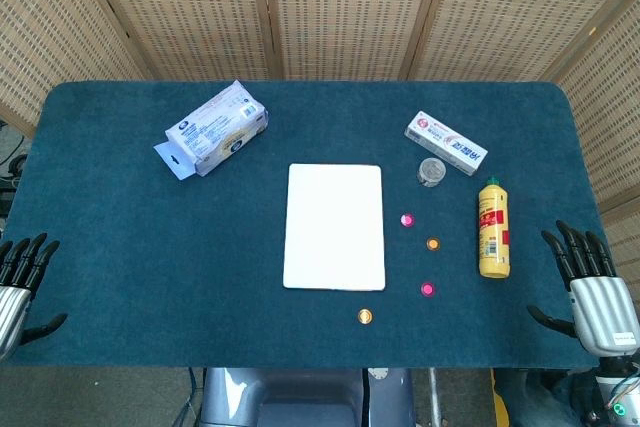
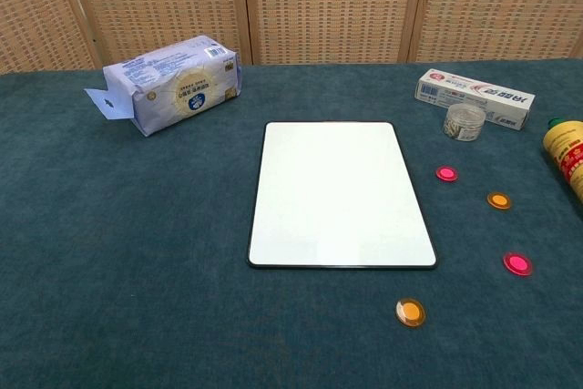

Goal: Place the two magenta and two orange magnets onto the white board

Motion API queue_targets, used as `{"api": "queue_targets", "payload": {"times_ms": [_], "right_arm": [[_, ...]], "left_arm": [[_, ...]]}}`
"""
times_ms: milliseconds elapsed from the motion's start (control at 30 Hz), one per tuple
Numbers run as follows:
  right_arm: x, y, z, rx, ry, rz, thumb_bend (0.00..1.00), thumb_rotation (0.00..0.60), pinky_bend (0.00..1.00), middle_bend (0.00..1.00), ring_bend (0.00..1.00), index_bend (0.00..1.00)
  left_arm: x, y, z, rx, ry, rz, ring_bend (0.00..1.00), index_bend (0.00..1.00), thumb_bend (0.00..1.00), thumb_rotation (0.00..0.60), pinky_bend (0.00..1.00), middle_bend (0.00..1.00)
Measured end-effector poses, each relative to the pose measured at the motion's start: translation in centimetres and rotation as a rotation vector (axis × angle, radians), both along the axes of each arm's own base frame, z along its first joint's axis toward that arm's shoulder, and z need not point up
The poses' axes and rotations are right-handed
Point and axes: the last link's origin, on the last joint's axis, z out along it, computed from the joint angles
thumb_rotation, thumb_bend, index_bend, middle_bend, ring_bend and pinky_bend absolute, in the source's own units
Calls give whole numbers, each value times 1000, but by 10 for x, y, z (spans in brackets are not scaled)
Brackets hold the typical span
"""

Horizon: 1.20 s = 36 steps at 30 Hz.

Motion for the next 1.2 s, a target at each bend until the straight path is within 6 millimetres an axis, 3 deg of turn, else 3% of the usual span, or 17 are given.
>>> {"api": "queue_targets", "payload": {"times_ms": [333,367,433,500,600,667,733,933,1200], "right_arm": [[0,-4,-6,26,1,-2,95,600,0,10,0,35],[0,-5,-7,28,-3,1,97,600,0,63,16,35],[3,-10,-9,37,-7,12,104,600,13,247,149,35],[6,-19,-11,50,0,27,105,600,237,506,419,35],[15,-38,-14,64,44,67,105,600,701,721,671,48],[25,-55,-15,67,75,107,105,600,873,802,768,85],[38,-76,-19,77,99,155,105,600,968,855,833,129],[74,-129,-45,165,139,227,121,600,1000,924,908,244],[105,-179,-99,329,152,154,194,600,1000,930,915,279]], "left_arm": [[-1,-1,0,4,-6,0,0,0,0,600,0,0],[0,-1,1,5,-7,-1,0,0,0,600,0,0],[0,0,1,9,-7,-3,0,0,0,600,0,0],[-1,1,0,9,-3,-3,0,0,0,600,0,0],[-2,5,-2,0,0,5,0,0,0,600,0,0],[-3,7,-2,-2,2,14,0,0,0,600,0,0],[-3,9,-2,3,0,19,0,0,0,600,0,0],[-3,12,-3,9,3,26,0,0,0,600,0,0],[-6,22,-8,-5,18,57,0,0,0,600,0,0]]}}
